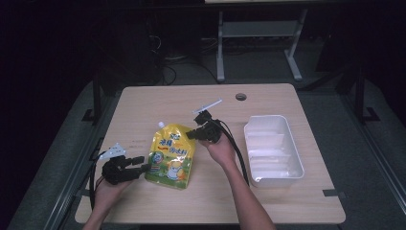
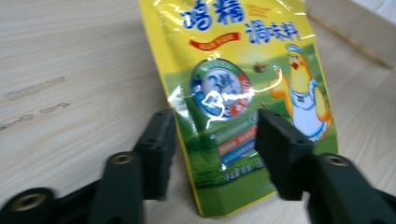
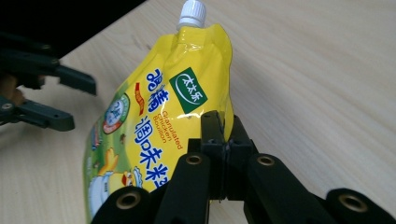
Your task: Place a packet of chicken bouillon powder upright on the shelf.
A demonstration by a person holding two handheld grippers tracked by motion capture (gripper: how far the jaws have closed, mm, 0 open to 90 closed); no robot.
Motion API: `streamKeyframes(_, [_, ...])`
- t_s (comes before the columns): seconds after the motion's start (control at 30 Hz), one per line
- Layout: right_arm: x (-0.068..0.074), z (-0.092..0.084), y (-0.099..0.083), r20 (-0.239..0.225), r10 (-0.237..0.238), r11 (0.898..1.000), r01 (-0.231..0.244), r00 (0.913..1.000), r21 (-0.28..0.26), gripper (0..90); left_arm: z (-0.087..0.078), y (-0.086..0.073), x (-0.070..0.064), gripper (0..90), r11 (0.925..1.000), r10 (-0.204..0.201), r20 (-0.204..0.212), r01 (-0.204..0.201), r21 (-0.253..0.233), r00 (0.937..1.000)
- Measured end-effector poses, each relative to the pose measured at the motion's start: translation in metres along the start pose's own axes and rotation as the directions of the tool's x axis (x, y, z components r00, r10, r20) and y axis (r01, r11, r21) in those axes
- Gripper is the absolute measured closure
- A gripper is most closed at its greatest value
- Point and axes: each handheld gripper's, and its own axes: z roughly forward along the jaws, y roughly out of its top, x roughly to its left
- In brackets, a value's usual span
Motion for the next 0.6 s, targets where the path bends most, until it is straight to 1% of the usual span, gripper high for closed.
streamKeyframes(0.03, [0.000,0.000,0.000,0.000,0.000,1.000,0.000,1.0000,0.000,89.2,-0.001,0.000,0.001,44.5,0.9999,-0.009,-0.003,0.009,-0.008,1.0000])
streamKeyframes(0.07, [0.007,-0.009,0.002,-0.006,-0.025,1.000,0.025,0.9997,-0.019,89.2,-0.001,0.000,0.002,35.2,0.9997,-0.020,0.005,0.020,-0.015,0.9998])
streamKeyframes(0.1, [0.007,-0.009,0.002,-0.006,-0.025,1.000,0.025,0.9997,-0.019,89.2,-0.001,0.000,0.002,35.2,0.9994,-0.028,0.023,0.028,-0.019,0.9993])
streamKeyframes(0.13, [0.012,-0.016,0.003,-0.013,-0.045,0.998,0.045,0.9989,-0.035,89.2,0.000,0.000,0.003,32.5,0.9989,-0.040,0.052,0.041,-0.022,0.9979])
streamKeyframes(0.17, [0.015,-0.019,0.004,-0.014,-0.062,0.997,0.061,0.9980,-0.044,89.2,0.001,-0.001,0.004,30.5,0.9981,-0.053,0.084,0.055,-0.027,0.9951])
streamKeyframes(0.2, [0.015,-0.019,0.004,-0.014,-0.062,0.997,0.061,0.9980,-0.044,89.2,0.001,-0.001,0.004,29.1,0.9981,-0.053,0.084,0.055,-0.027,0.9951])
streamKeyframes(0.23, [0.023,-0.027,0.005,-0.022,-0.094,0.994,0.092,0.9953,-0.061,89.2,0.002,0.000,0.003,28.7,0.9983,-0.047,0.099,0.050,-0.028,0.9939])
streamKeyframes(0.27, [0.026,-0.029,0.005,-0.024,-0.105,0.992,0.104,0.9941,-0.065,89.2,0.002,0.000,0.002,28.4,0.9987,-0.035,0.113,0.038,-0.032,0.9930])
streamKeyframes(0.3, [0.026,-0.029,0.005,-0.024,-0.105,0.992,0.104,0.9941,-0.065,89.2,0.002,0.000,0.002,27.9,0.9987,-0.035,0.113,0.038,-0.032,0.9930])
streamKeyframes(0.33, [0.032,-0.036,0.005,-0.029,-0.135,0.988,0.132,0.9905,-0.079,89.1,0.002,0.001,0.001,27.4,0.9986,-0.029,0.125,0.034,-0.040,0.9917])
streamKeyframes(0.37, [0.032,-0.036,0.005,-0.029,-0.135,0.988,0.132,0.9905,-0.079,89.1,0.002,0.001,0.001,27.3,0.9986,-0.029,0.125,0.034,-0.040,0.9917])
streamKeyframes(0.4, [0.036,-0.039,0.005,-0.034,-0.147,0.986,0.144,0.9886,-0.086,89.2,0.002,0.001,0.000,27.3,0.9984,-0.029,0.133,0.035,-0.045,0.9907])
streamKeyframes(0.43, [0.039,-0.041,0.004,-0.037,-0.160,0.983,0.156,0.9864,-0.094,89.2,0.002,0.001,0.000,27.0,0.9982,-0.024,0.138,0.031,-0.051,0.9901])
streamKeyframes(0.47, [0.046,-0.046,0.004,-0.046,-0.189,0.977,0.183,0.9809,-0.106,89.1,0.002,0.002,-0.001,26.9,0.9977,-0.019,0.150,0.028,-0.061,0.9885])
streamKeyframes(0.57, [0.056,-0.051,0.002,-0.060,-0.231,0.968,0.223,0.9712,-0.117,89.1,0.001,0.002,-0.001,25.7,0.9970,-0.018,0.158,0.030,-0.071,0.9873])
streamKeyframes(0.6, [0.056,-0.051,0.002,-0.060,-0.231,0.968,0.223,0.9712,-0.117,89.1,0.001,0.002,-0.001,25.7,0.9965,-0.022,0.163,0.035,-0.076,0.9864])
